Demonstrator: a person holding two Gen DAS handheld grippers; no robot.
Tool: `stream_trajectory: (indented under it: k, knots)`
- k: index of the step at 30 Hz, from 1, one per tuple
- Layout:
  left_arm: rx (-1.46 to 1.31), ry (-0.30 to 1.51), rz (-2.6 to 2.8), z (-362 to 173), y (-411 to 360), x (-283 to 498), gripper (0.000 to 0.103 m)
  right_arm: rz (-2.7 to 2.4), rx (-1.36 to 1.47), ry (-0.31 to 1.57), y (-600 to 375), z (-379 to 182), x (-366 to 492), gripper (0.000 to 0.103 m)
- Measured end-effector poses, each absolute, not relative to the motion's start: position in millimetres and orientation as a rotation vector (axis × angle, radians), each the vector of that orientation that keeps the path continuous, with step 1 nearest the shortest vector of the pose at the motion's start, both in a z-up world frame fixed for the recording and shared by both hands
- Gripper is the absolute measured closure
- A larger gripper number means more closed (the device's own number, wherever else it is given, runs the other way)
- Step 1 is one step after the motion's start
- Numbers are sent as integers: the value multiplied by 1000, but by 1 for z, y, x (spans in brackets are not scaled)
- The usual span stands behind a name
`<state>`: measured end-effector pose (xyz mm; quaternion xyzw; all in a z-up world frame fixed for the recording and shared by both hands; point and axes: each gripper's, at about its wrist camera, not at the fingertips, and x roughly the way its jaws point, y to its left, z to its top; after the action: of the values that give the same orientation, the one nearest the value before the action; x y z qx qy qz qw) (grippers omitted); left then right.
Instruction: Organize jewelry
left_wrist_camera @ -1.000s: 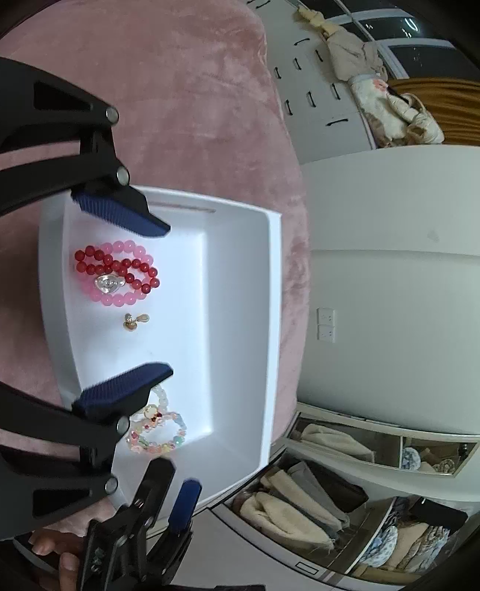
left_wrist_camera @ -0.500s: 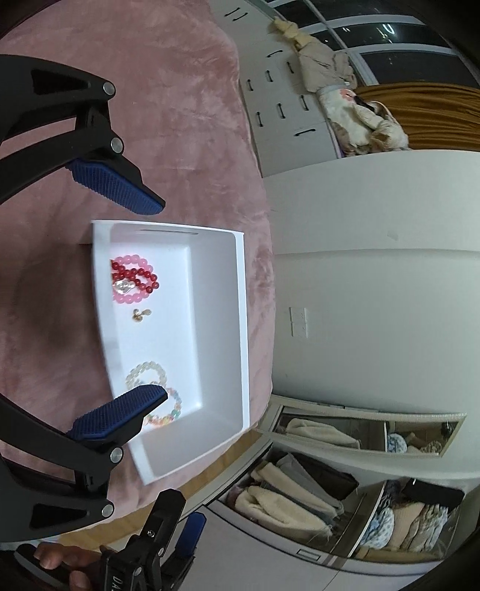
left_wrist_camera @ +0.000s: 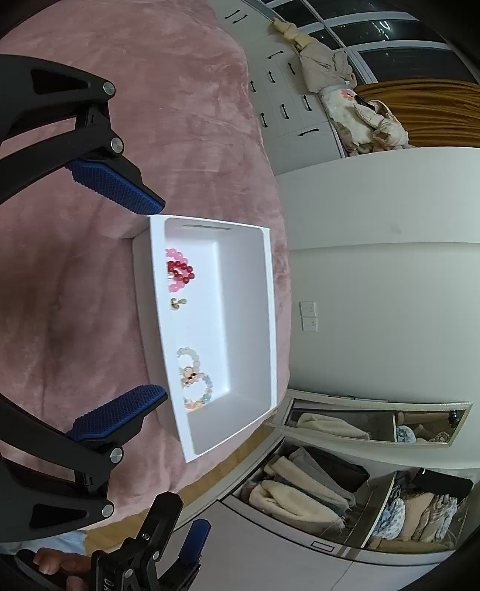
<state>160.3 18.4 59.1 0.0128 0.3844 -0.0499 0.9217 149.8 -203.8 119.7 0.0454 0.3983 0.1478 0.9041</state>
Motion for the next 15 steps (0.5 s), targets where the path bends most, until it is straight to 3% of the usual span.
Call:
stream_trajectory:
  k: [15]
  knots:
    - [20, 852, -99, 39, 16, 152, 9, 298, 97, 879, -202, 100, 145, 5]
